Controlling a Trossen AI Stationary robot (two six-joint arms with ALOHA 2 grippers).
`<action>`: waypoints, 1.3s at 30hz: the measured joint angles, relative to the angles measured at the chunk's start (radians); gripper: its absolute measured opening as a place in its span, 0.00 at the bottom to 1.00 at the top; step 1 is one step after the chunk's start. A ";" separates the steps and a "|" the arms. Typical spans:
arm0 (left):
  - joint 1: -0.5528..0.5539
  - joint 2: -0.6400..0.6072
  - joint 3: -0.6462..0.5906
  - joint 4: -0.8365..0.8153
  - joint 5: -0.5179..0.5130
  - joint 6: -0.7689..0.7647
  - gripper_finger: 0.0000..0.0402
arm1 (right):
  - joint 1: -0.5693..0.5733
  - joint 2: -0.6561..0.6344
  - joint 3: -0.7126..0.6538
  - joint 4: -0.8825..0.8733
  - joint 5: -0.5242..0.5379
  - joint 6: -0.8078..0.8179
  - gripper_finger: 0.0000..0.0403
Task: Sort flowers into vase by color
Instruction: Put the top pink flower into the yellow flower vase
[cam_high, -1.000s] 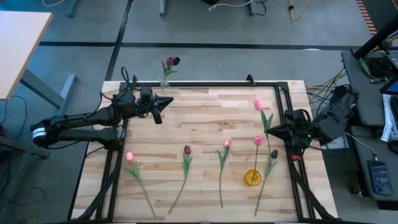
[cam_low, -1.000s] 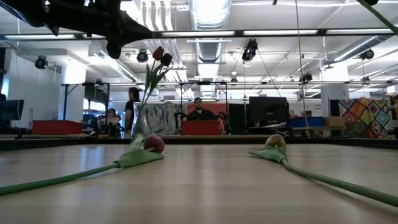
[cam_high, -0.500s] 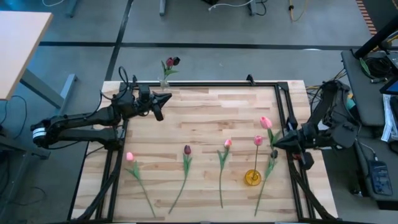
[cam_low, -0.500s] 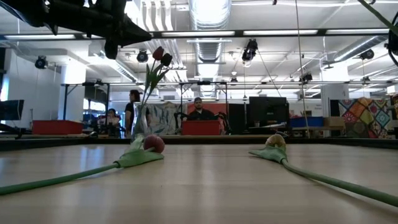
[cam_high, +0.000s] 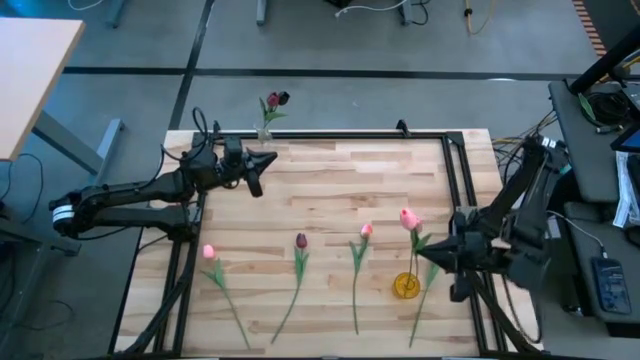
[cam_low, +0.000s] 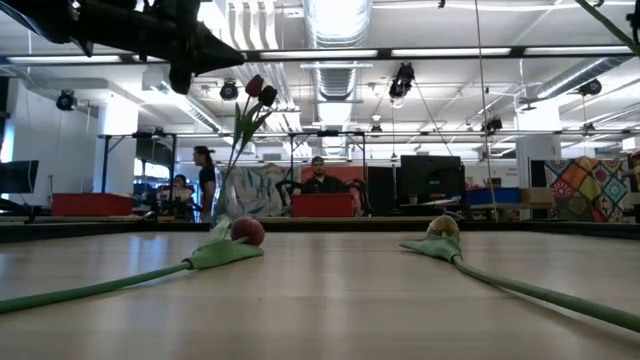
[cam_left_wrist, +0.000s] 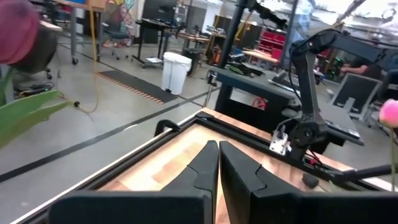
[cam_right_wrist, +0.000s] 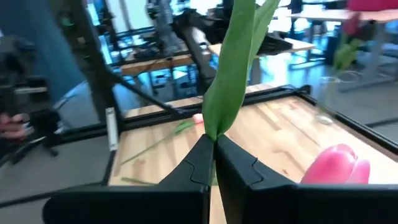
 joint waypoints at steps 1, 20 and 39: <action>0.000 0.000 0.000 -0.001 0.003 0.008 0.00 | 0.000 0.018 0.000 0.000 0.025 0.015 0.02; 0.000 0.000 0.000 -0.008 0.063 0.076 0.00 | 0.000 0.172 0.000 -0.005 0.163 0.098 0.02; 0.000 0.000 0.000 -0.048 0.107 0.077 0.00 | 0.000 0.184 0.000 -0.013 0.079 0.124 0.02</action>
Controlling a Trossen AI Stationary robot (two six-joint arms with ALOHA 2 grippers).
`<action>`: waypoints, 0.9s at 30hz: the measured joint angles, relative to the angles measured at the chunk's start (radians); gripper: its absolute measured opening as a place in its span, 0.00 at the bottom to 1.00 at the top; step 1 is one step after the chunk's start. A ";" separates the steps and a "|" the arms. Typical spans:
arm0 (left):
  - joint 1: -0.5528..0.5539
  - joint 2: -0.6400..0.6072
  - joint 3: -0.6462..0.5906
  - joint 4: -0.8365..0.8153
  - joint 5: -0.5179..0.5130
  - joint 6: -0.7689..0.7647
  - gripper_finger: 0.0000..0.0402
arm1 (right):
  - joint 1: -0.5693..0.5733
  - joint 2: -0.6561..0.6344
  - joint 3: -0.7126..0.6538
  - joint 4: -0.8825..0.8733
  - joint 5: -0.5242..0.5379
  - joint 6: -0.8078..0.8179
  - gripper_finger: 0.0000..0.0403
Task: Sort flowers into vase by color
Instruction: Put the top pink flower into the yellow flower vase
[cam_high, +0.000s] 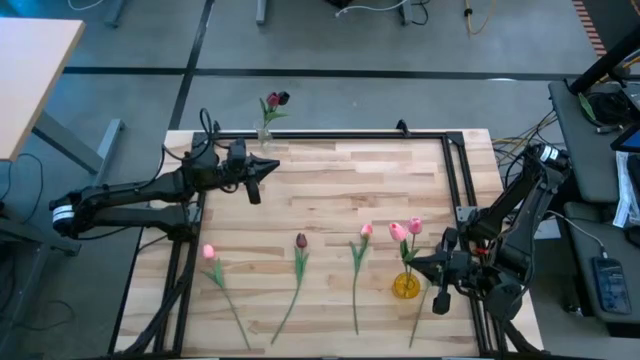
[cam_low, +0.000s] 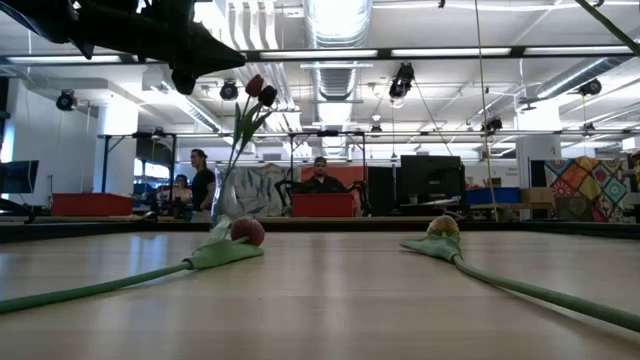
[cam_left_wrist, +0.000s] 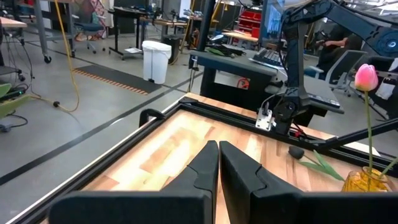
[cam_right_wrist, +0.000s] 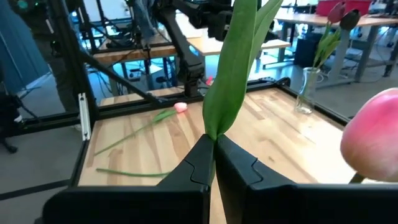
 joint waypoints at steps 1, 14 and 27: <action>0.000 0.000 0.000 0.000 0.000 0.000 0.00 | 0.000 0.004 0.000 0.000 -0.001 0.006 0.02; 0.000 0.000 0.000 -0.002 0.005 0.000 0.00 | 0.000 0.013 0.000 -0.109 -0.079 0.128 0.03; 0.000 0.000 0.000 -0.005 0.005 -0.003 0.00 | 0.000 0.010 0.000 -0.175 -0.134 0.230 0.27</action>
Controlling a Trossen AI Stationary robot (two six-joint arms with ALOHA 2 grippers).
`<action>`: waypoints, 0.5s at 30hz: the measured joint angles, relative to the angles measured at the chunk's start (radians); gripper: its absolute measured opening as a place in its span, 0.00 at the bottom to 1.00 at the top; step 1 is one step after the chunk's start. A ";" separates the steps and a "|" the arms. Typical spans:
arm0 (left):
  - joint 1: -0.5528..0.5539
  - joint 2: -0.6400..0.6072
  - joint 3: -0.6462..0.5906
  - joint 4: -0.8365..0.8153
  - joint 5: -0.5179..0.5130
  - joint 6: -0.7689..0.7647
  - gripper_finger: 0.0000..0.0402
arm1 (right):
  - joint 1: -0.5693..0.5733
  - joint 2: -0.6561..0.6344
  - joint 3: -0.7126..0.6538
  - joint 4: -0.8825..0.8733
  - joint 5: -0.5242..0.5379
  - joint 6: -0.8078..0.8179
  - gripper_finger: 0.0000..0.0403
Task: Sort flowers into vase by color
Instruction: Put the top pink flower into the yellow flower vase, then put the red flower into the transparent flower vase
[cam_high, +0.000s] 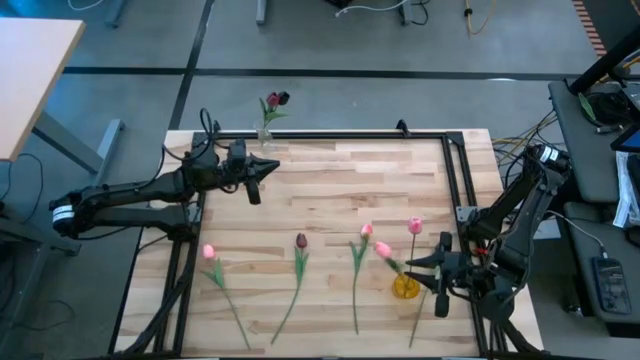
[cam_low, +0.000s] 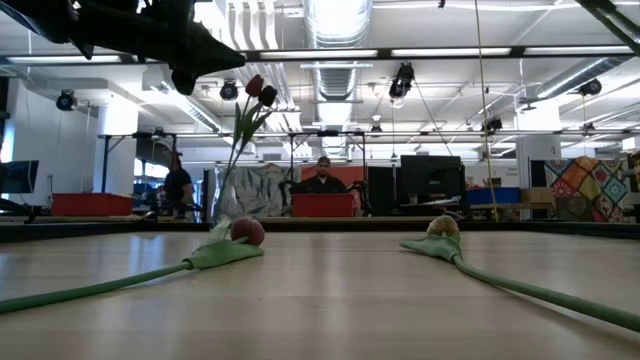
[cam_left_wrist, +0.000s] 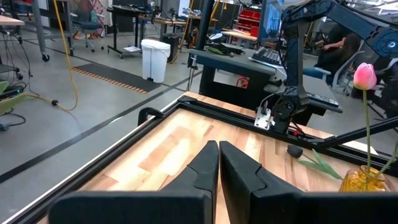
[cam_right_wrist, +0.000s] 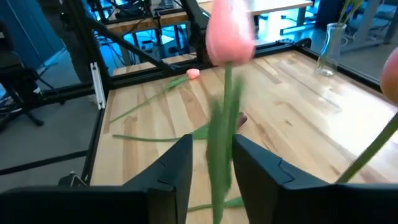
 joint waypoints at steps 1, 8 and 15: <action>0.000 0.000 0.000 0.000 0.000 0.000 0.00 | 0.000 -0.001 0.000 -0.003 -0.004 0.008 0.28; 0.000 0.000 0.000 0.000 0.000 -0.003 0.00 | 0.000 -0.012 0.000 -0.008 -0.047 0.034 0.29; -0.003 0.000 0.000 -0.005 0.018 -0.042 0.00 | -0.002 -0.014 0.081 -0.111 -0.106 0.046 0.25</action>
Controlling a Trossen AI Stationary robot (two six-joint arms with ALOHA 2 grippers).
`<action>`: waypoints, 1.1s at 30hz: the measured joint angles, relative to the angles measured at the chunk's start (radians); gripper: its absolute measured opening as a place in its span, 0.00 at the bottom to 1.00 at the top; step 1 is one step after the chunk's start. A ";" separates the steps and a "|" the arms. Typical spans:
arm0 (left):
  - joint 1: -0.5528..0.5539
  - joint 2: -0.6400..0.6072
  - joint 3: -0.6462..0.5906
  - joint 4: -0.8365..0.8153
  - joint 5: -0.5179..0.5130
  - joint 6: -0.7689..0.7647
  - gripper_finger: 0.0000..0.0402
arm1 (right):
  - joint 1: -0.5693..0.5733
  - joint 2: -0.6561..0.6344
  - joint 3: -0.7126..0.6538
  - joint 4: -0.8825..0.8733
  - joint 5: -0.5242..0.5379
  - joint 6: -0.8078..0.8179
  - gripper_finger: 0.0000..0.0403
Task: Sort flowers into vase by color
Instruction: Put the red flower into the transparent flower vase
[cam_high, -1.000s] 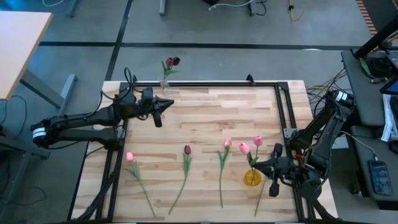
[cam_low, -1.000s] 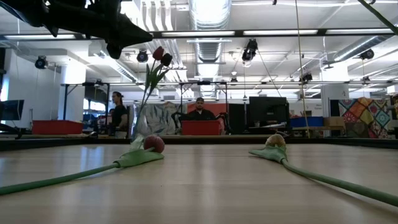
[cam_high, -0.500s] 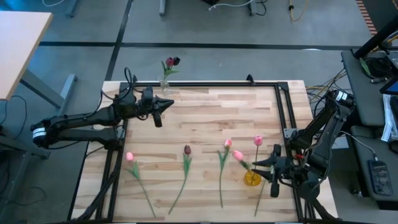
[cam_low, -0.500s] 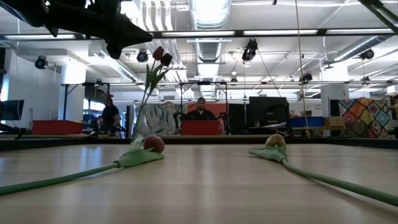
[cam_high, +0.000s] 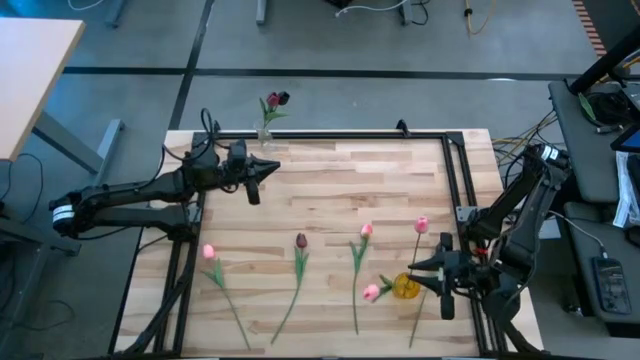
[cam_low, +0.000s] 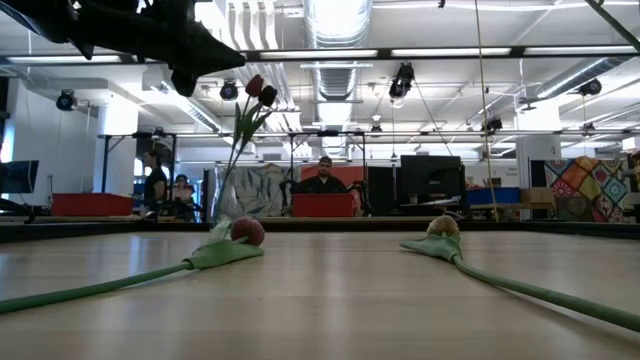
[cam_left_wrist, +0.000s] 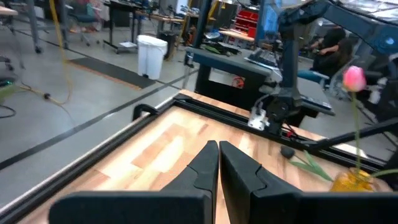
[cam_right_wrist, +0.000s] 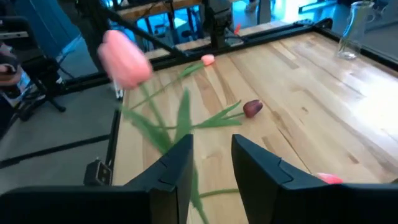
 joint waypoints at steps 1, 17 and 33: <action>-0.003 0.000 0.000 -0.006 0.008 -0.001 0.00 | -0.002 0.001 0.021 -0.034 -0.015 0.011 0.24; -0.399 0.120 0.001 -0.111 -0.194 -0.238 0.00 | -0.011 0.003 0.436 -0.541 -0.117 0.044 0.03; -0.727 0.574 0.246 -0.493 -0.389 -0.942 0.00 | -0.023 -0.012 0.715 -0.858 -0.122 0.007 0.02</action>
